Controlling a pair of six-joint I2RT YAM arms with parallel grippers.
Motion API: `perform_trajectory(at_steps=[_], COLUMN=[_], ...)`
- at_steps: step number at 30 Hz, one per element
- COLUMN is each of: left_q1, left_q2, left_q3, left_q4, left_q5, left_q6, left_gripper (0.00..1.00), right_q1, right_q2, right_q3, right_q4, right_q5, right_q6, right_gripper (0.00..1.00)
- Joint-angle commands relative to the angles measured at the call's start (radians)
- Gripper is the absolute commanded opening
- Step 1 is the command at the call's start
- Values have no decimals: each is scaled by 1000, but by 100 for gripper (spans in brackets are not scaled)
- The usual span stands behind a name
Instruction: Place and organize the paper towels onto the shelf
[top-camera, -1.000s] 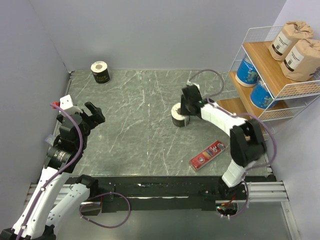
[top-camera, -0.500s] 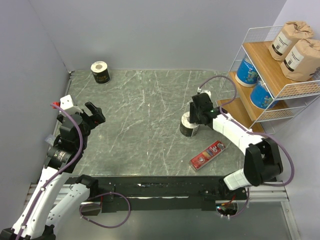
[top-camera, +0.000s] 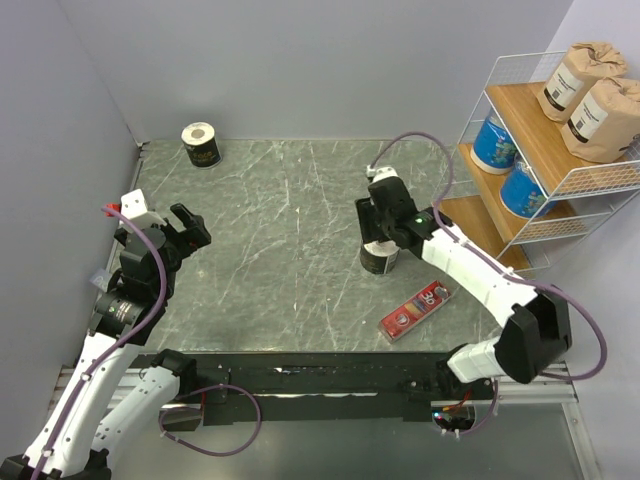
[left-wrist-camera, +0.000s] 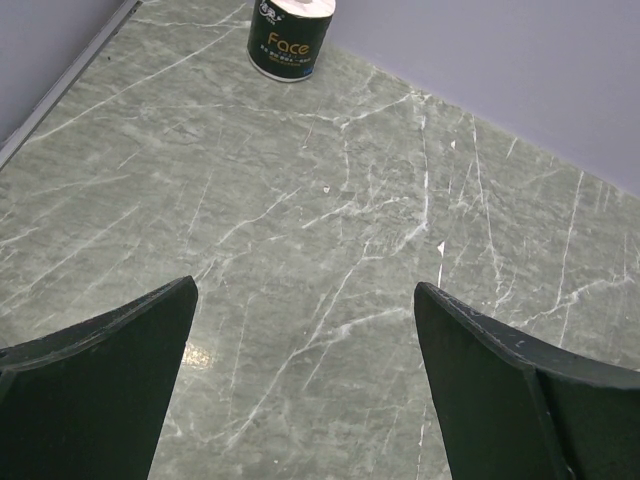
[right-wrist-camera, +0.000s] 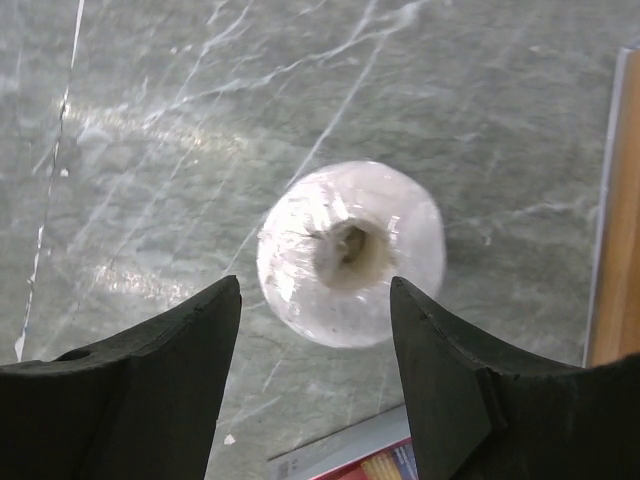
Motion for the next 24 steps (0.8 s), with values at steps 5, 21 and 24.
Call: perform_trajectory(at_steps=[5,21,24], left_q1=[-5,-6,-6], left_q2=[-3,-4,-6], left_q3=[-4,-4,-2], left_q4=[33,31,33], left_q5=[-12,-9,-9], left_q6=[15,15,15], left_gripper=[97,96,97], right_q1=[41,56,61], right_q2=[120,252,279], right_q3=[84,119,139], right_q4=[-57,-79,-103], right_q5=[-31,12,57], right_q6=[-53,-51,-46], right_gripper=[68,63,60])
